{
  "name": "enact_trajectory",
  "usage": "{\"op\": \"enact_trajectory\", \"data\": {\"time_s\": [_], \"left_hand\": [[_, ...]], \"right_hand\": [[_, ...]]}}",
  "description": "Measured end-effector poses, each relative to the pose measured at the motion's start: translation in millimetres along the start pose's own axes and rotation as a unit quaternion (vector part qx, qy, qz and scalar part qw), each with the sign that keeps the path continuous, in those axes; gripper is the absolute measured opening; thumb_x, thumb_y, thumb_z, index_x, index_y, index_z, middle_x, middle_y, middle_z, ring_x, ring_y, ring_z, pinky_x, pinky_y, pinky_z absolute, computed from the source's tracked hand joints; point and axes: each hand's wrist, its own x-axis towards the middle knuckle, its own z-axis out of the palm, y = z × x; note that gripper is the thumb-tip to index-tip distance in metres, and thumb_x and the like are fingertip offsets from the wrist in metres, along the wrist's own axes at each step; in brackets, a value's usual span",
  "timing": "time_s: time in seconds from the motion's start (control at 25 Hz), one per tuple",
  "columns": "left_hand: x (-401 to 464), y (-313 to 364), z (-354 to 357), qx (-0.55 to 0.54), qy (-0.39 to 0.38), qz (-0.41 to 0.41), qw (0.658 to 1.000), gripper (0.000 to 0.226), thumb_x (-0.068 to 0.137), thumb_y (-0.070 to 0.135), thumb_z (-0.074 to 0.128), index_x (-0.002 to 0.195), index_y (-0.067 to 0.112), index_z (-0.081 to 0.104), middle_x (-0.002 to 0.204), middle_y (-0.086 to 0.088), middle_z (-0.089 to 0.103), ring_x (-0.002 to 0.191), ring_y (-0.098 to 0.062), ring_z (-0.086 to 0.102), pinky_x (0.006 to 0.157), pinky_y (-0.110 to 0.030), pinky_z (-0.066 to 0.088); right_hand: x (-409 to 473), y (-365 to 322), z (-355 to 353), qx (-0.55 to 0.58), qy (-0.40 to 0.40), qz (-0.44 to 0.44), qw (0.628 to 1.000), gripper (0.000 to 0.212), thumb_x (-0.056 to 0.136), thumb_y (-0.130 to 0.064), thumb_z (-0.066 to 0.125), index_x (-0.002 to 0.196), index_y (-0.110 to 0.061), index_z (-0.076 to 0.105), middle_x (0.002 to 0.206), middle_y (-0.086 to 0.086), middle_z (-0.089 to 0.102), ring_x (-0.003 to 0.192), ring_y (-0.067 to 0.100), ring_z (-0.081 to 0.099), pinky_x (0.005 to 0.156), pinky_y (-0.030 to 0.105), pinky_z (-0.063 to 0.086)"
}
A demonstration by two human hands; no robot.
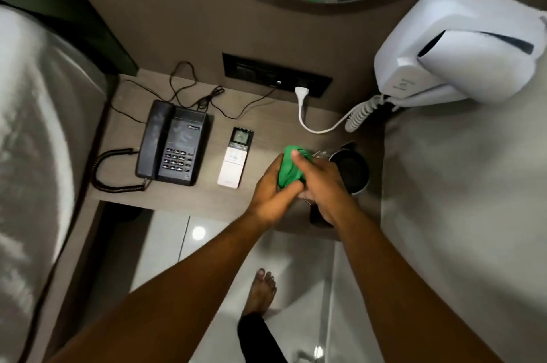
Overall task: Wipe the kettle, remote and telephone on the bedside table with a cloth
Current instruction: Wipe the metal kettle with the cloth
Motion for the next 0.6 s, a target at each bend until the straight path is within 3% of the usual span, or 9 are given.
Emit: {"op": "enact_trajectory", "data": {"time_s": [0.08,0.12,0.2,0.24,0.32,0.36,0.4,0.48,0.6], "left_hand": [[14.6,-5.6,8.5,-0.015,0.051,-0.043,0.998,0.052,0.079,0.018,0.067,0.130,0.010,0.061,0.100,-0.002,0.071,0.097,-0.022,0.069,0.077,-0.030,0.060],[21.6,-6.7,11.5,-0.017,0.084,-0.060,0.995,0.039,0.084,0.008,0.064,0.123,0.008,0.065,0.091,-0.003,0.070,0.091,-0.027,0.067,0.069,-0.029,0.057],[35.4,-10.6,15.5,-0.025,0.120,-0.079,0.989,0.034,0.090,-0.005,0.057,0.121,0.003,0.066,0.090,-0.009,0.070,0.089,-0.027,0.065,0.072,-0.027,0.055],[43.2,-14.0,16.6,-0.025,0.130,-0.085,0.988,0.036,0.091,-0.005,0.057,0.125,0.003,0.065,0.098,-0.014,0.071,0.093,-0.028,0.066,0.080,-0.032,0.056],[53.8,-25.0,17.3,-0.013,0.145,-0.093,0.985,0.041,0.092,-0.004,0.058,0.132,0.006,0.060,0.115,-0.020,0.071,0.106,-0.032,0.069,0.097,-0.041,0.057],[58.3,-30.8,17.9,-0.007,0.147,-0.099,0.984,0.042,0.093,-0.004,0.058,0.133,0.007,0.059,0.120,-0.020,0.071,0.111,-0.034,0.068,0.103,-0.046,0.056],[61.1,-35.6,17.6,0.003,0.145,-0.105,0.984,0.042,0.093,-0.004,0.058,0.133,0.008,0.058,0.122,-0.020,0.070,0.115,-0.035,0.067,0.106,-0.049,0.054],[64.9,-42.3,16.7,0.033,0.126,-0.097,0.987,0.042,0.093,-0.005,0.059,0.133,0.007,0.059,0.123,-0.020,0.070,0.117,-0.035,0.066,0.108,-0.049,0.052],[82.9,-43.5,15.7,0.031,0.083,-0.079,0.993,0.043,0.091,-0.010,0.061,0.133,0.003,0.064,0.121,-0.018,0.072,0.113,-0.028,0.068,0.103,-0.038,0.056]], "right_hand": [[7.1,1.0,-5.8,-0.003,-0.041,0.032,0.999,0.033,0.090,-0.049,0.056,0.101,-0.020,0.067,0.103,0.007,0.070,0.092,0.020,0.070,0.074,0.040,0.060],[9.3,2.0,-10.3,-0.013,-0.051,0.023,0.998,0.034,0.092,-0.050,0.053,0.102,-0.020,0.065,0.104,0.005,0.070,0.092,0.017,0.070,0.072,0.033,0.060],[17.2,5.3,-29.2,-0.141,0.014,-0.107,0.984,0.022,0.094,-0.040,0.052,0.098,-0.024,0.067,0.100,-0.001,0.071,0.083,0.001,0.067,0.064,0.011,0.052],[21.7,5.4,-41.4,-0.233,0.092,-0.189,0.949,0.019,0.093,-0.030,0.051,0.103,-0.024,0.067,0.103,-0.001,0.070,0.086,-0.003,0.064,0.068,0.007,0.047],[36.8,12.6,-62.2,-0.370,0.223,-0.281,0.857,0.033,0.092,-0.017,0.048,0.124,-0.016,0.060,0.125,0.007,0.062,0.113,0.014,0.057,0.091,0.024,0.047],[45.8,17.6,-69.0,-0.391,0.251,-0.259,0.847,0.038,0.095,-0.017,0.044,0.132,-0.013,0.052,0.136,0.011,0.054,0.124,0.025,0.050,0.100,0.036,0.043],[53.1,22.7,-71.5,-0.385,0.261,-0.221,0.857,0.040,0.098,-0.020,0.040,0.137,-0.012,0.046,0.141,0.013,0.049,0.129,0.029,0.045,0.105,0.041,0.039],[63.7,34.2,-70.5,-0.327,0.267,-0.189,0.886,0.042,0.101,-0.027,0.034,0.139,-0.011,0.044,0.139,0.014,0.051,0.127,0.030,0.048,0.102,0.035,0.037],[70.1,42.3,-66.8,-0.303,0.306,-0.222,0.875,0.043,0.099,-0.030,0.033,0.132,-0.010,0.053,0.130,0.014,0.060,0.119,0.030,0.056,0.096,0.032,0.041]]}}
